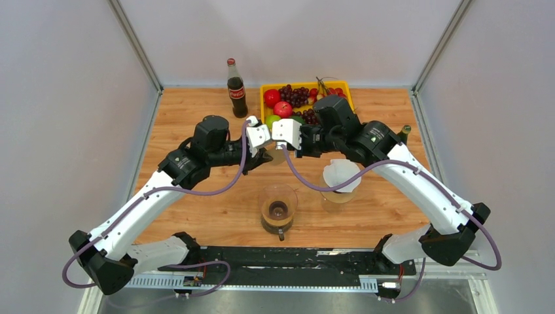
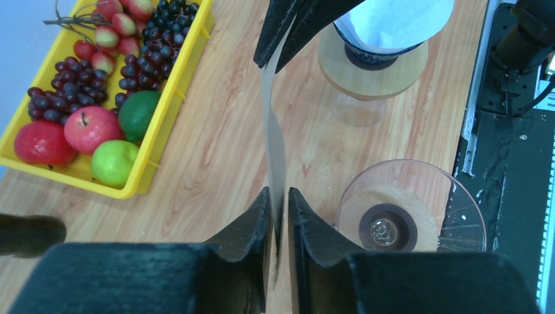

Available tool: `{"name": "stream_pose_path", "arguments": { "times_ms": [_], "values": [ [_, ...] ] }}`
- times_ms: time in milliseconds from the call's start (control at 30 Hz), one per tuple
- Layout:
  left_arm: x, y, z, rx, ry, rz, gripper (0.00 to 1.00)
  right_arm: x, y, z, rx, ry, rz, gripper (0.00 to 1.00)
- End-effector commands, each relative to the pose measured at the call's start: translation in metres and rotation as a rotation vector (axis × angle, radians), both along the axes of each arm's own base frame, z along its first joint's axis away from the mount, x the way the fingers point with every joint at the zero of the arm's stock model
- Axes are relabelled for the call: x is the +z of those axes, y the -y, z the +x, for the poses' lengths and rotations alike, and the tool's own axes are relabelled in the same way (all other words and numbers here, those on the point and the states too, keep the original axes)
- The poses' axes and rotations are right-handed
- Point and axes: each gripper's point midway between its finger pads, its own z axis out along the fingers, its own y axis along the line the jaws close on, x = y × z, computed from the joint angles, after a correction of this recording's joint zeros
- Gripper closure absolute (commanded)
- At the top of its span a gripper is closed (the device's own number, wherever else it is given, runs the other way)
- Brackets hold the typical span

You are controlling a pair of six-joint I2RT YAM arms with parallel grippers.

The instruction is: Place the coffee filter in the dripper

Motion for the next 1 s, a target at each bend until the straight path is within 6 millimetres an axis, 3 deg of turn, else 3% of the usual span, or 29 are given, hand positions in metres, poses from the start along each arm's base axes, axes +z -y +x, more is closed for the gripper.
{"name": "stream_pose_path", "arguments": {
  "times_ms": [0,100,233,300,400,433,467,500,533,567,667,800,967],
  "values": [
    [0.019,0.008,0.001,-0.030,0.040,-0.040,0.91,0.017,-0.008,0.000,0.026,0.030,0.035,1.00],
    [0.021,0.008,0.007,0.004,0.045,-0.059,0.99,0.024,-0.006,0.010,-0.041,0.045,0.054,0.99],
    [0.026,0.002,0.022,0.139,0.055,-0.133,1.00,0.045,0.000,0.029,-0.223,0.072,0.179,0.61],
    [0.031,-0.003,0.027,0.212,0.059,-0.204,1.00,0.057,0.006,0.038,-0.332,0.080,0.274,0.36],
    [0.049,-0.018,0.027,0.332,0.059,-0.361,1.00,0.079,0.020,0.046,-0.519,0.064,0.467,0.15],
    [0.045,-0.024,0.032,0.400,0.038,-0.409,1.00,0.087,0.026,0.047,-0.569,0.053,0.539,0.10],
    [0.062,-0.031,0.031,0.422,0.072,-0.484,1.00,0.092,0.033,0.048,-0.627,0.025,0.619,0.04],
    [0.054,-0.037,0.034,0.478,0.042,-0.511,1.00,0.095,0.038,0.046,-0.655,-0.011,0.688,0.01],
    [0.066,-0.044,0.031,0.495,0.061,-0.570,1.00,0.094,0.041,0.044,-0.670,-0.045,0.739,0.00],
    [0.057,-0.048,0.032,0.533,0.031,-0.591,1.00,0.091,0.044,0.043,-0.685,-0.085,0.784,0.00],
    [0.065,-0.061,0.027,0.554,0.023,-0.683,1.00,0.070,0.052,0.043,-0.725,-0.196,0.834,0.00],
    [0.067,-0.056,0.007,0.435,0.012,-0.730,1.00,0.039,0.059,0.045,-0.738,-0.290,0.816,0.00],
    [0.068,-0.033,-0.026,0.210,-0.072,-0.769,1.00,0.008,0.046,0.034,-0.658,-0.454,0.777,0.00]
  ]
}}
